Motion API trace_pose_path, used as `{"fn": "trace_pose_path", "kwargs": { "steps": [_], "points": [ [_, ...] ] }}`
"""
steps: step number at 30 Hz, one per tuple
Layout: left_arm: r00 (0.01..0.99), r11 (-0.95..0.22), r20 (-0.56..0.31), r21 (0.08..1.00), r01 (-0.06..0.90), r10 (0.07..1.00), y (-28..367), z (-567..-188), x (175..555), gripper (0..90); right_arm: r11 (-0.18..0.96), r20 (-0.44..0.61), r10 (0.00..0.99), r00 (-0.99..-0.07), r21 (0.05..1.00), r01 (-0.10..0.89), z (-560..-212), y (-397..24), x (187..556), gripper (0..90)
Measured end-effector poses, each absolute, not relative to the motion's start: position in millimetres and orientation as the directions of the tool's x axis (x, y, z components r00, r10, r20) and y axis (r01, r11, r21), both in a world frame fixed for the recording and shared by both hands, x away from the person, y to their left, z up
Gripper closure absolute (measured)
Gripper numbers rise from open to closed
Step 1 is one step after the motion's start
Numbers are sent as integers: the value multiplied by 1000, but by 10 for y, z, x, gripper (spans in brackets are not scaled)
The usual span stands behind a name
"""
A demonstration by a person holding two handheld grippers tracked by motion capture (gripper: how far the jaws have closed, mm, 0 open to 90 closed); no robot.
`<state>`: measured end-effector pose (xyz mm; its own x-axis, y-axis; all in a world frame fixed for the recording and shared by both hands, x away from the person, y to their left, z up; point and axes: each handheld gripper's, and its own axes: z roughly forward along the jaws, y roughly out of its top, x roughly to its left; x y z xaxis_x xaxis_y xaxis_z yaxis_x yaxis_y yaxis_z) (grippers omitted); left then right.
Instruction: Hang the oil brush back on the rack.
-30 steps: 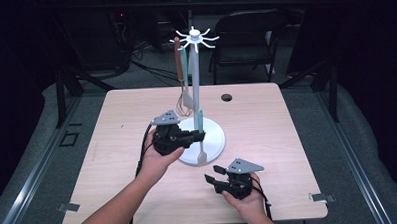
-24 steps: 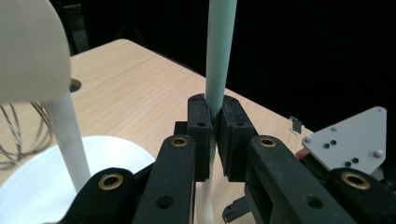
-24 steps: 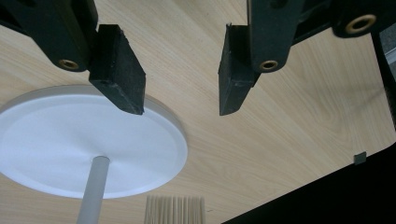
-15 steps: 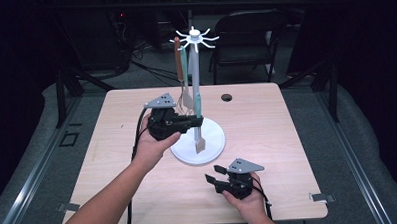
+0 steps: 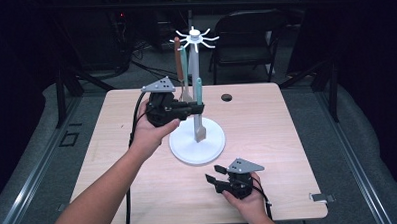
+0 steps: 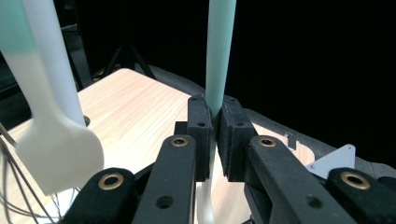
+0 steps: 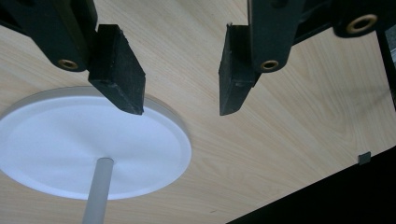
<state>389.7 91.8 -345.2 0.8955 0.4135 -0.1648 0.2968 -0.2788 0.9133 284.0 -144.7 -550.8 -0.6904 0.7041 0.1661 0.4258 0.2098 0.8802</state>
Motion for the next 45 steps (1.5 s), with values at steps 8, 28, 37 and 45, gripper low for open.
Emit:
{"fn": "trace_pose_path", "kwargs": {
  "steps": [8,28,37,45],
  "points": [
    [893,-256,-168,921,293,418,942,-3262,3988,840,211,162,707,-688,881,424,-5514,-1453,2850,510],
    [885,-223,-227,915,337,407,908,-3052,4206,840,223,162,693,-702,879,422,-5526,-1413,2831,507],
    [874,-221,-220,914,339,433,907,-3059,4244,839,223,163,693,-702,878,424,-5530,-1404,2825,507],
    [856,-217,-216,911,350,469,905,-3075,4290,836,222,162,692,-703,879,421,-5534,-1400,2824,507]
  ]
}}
